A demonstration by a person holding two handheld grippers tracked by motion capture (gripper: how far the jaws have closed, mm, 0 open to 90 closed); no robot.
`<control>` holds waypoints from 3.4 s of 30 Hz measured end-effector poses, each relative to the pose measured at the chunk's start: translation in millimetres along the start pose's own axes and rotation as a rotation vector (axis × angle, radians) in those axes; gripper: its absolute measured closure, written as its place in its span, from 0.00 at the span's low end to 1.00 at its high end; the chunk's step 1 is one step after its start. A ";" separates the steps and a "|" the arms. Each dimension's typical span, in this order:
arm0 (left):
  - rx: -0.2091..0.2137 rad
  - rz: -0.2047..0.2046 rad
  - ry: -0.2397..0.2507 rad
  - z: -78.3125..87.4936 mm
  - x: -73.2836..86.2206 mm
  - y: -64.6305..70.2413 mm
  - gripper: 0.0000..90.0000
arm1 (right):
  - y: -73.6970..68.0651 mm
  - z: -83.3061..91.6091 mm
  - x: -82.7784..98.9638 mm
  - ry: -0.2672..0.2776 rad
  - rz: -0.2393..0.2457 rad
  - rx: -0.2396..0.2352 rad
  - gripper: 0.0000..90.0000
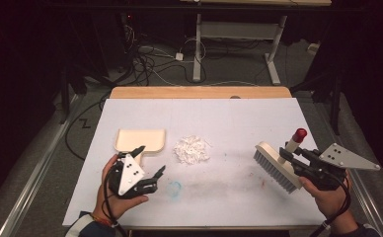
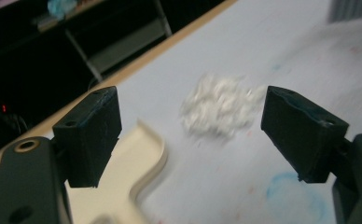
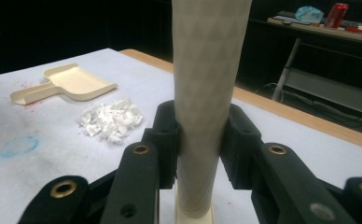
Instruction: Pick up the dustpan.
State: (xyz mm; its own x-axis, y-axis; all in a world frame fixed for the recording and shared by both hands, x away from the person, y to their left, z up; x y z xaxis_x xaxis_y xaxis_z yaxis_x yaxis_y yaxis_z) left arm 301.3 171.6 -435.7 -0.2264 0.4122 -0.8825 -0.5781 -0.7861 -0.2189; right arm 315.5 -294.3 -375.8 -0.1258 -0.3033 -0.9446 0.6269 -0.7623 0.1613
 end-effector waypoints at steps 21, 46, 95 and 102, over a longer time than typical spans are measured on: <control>-0.067 0.354 -0.356 -20.0 53.7 -21.4 0.24 | 8.5 -10.4 5.3 -0.032 0.013 0.010 0.78; -0.096 0.424 -0.498 -96.1 45.4 -73.9 0.70 | 1.7 -24.6 10.8 -0.073 0.016 -0.045 0.78; 0.183 0.114 -0.512 16.7 42.1 -18.6 0.71 | 17.4 -35.7 12.2 -0.072 -0.040 -0.009 0.78; 0.200 0.106 -0.536 15.1 46.4 -15.0 0.70 | 16.4 -37.5 9.7 -0.069 -0.036 -0.017 0.78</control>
State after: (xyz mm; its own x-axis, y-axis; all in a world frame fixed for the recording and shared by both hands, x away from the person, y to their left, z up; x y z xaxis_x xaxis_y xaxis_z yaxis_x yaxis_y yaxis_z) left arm 287.7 209.5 -467.0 -0.6262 0.5527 -0.5499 -0.6559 -0.7547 -0.0116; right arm 353.4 -288.3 -393.0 -0.2009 -0.3146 -0.9277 0.6335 -0.7641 0.1219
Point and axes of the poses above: each handheld gripper's, and its own axes: z roughly backward along the jaws, x roughly out of its underside, y roughly to its right, the point moved 3 cm from there along -z, roughly forward along the jaws, and after that the axes turned 3 degrees about z, right-handed, at the moved point
